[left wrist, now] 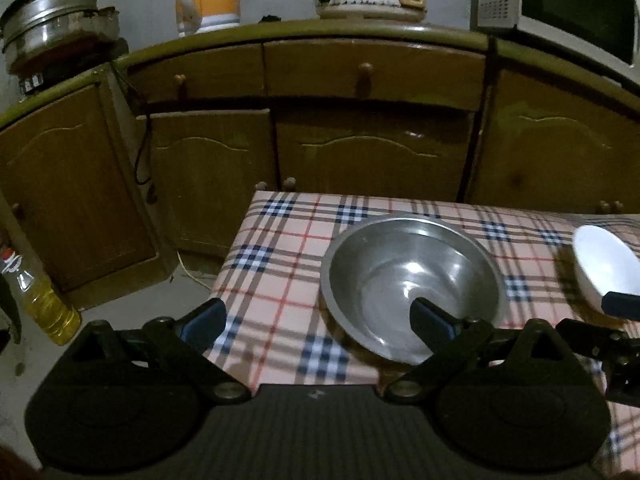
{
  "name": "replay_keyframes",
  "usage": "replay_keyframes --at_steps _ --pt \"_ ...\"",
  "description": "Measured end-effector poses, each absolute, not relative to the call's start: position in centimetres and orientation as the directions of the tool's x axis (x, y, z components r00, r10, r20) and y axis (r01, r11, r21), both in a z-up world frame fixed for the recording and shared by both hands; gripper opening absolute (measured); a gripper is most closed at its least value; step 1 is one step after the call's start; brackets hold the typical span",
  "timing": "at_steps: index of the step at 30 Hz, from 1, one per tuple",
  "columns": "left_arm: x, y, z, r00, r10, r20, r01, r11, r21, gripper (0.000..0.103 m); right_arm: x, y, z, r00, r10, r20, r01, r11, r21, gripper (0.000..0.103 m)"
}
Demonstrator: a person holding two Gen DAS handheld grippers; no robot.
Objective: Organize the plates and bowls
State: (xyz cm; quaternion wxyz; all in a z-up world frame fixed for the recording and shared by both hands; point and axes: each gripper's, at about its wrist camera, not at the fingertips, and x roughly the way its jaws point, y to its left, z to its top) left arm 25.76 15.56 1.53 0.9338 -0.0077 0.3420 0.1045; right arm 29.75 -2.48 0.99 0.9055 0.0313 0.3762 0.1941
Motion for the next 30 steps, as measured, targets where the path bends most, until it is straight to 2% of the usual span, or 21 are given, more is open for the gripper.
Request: replay_keyframes --at_steps 5,10,14,16,18,19,30 --pt "28.5 16.3 -0.4 0.719 0.184 -0.67 -0.21 0.977 0.043 0.101 32.9 -1.6 -1.2 0.613 0.391 -0.687 -0.283 0.92 0.271 0.081" --pt "30.8 16.9 -2.1 0.691 0.181 -0.699 -0.236 0.972 0.018 0.096 35.5 -0.2 -3.2 0.582 0.394 -0.711 -0.257 0.919 0.299 0.081" --pt "32.1 16.9 -3.0 0.68 0.173 -0.712 -0.237 0.971 0.009 0.082 37.0 0.4 -4.6 0.56 0.419 -0.715 -0.219 0.907 0.359 0.079" --pt "32.6 16.7 -3.5 0.669 0.163 -0.725 -0.223 0.975 0.012 0.063 37.6 0.7 -5.3 0.539 0.418 -0.732 -0.208 0.907 0.365 0.063" --pt "32.8 16.5 -4.0 0.66 0.143 -0.738 -0.201 0.98 0.01 0.035 37.7 1.1 -5.8 0.515 0.439 -0.736 -0.223 0.898 0.379 0.034" --pt "32.7 16.4 -4.2 0.666 0.118 -0.737 -0.187 0.982 -0.011 0.029 37.6 1.2 -5.7 0.511 0.46 -0.727 -0.238 0.888 0.395 0.029" --pt "29.6 14.3 -1.6 0.707 0.082 -0.702 -0.163 0.985 -0.049 0.024 34.6 -0.7 -2.4 0.583 0.442 -0.682 -0.286 0.897 0.337 0.028"
